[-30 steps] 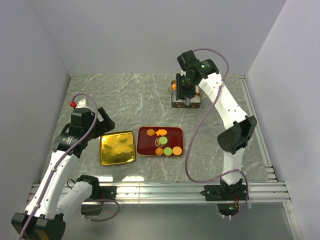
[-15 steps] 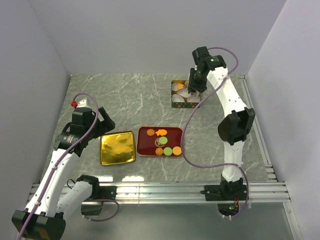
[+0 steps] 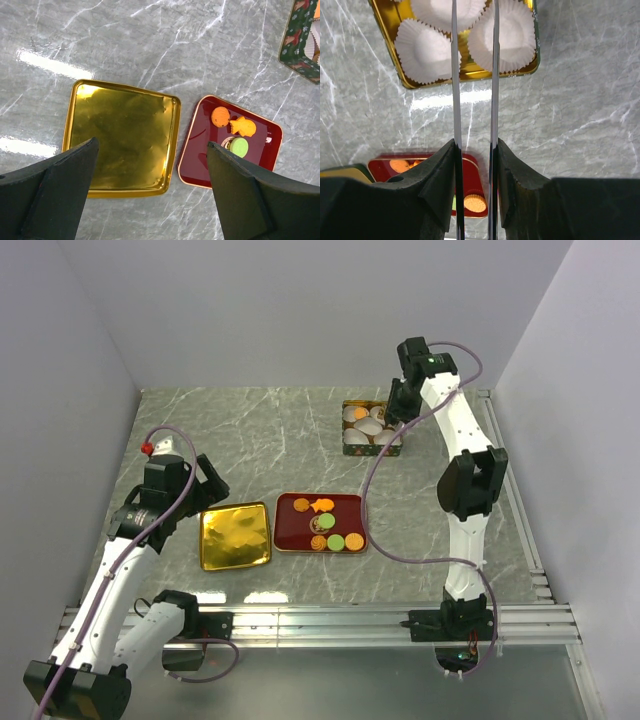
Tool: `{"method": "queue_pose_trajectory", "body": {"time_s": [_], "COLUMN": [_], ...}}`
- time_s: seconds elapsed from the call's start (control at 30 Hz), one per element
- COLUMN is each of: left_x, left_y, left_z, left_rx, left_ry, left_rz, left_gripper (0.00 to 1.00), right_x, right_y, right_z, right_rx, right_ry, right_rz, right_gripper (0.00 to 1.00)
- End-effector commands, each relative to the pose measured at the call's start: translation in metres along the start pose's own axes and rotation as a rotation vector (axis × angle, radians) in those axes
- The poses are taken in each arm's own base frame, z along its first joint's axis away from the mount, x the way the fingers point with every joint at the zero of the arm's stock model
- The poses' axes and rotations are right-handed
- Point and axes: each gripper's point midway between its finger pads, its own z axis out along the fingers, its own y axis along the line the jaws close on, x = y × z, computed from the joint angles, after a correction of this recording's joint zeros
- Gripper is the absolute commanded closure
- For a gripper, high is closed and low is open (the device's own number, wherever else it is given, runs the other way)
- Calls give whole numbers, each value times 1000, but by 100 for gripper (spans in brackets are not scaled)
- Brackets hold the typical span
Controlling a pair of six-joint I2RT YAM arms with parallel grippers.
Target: Pack the cookies
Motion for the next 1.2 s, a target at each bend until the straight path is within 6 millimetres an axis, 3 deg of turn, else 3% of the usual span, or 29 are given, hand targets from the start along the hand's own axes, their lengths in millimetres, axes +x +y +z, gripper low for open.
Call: {"method": "queue_pose_trajectory", "body": {"time_s": [0.0, 0.87, 1.07, 1.17], "left_x": [-6, -5, -3, -4], "left_y": [-1, 4, 6, 5], "left_z": [0, 2, 4, 3], "left_rx": [-5, -45, -54, -53], "left_ry": [-26, -22, -16, -19], "left_rz": [-9, -19, -20, -19], "left_gripper": [5, 7, 7, 7], "right_x": [-24, -49, -51, -51], "right_y": [7, -2, 0, 3], "right_z": [-6, 33, 33, 31], "right_rx": [-56, -140, -160, -168], "right_ry": [-74, -49, -49, -52], "right_rz": [29, 160, 169, 165], "right_gripper": [70, 69, 53, 50]}}
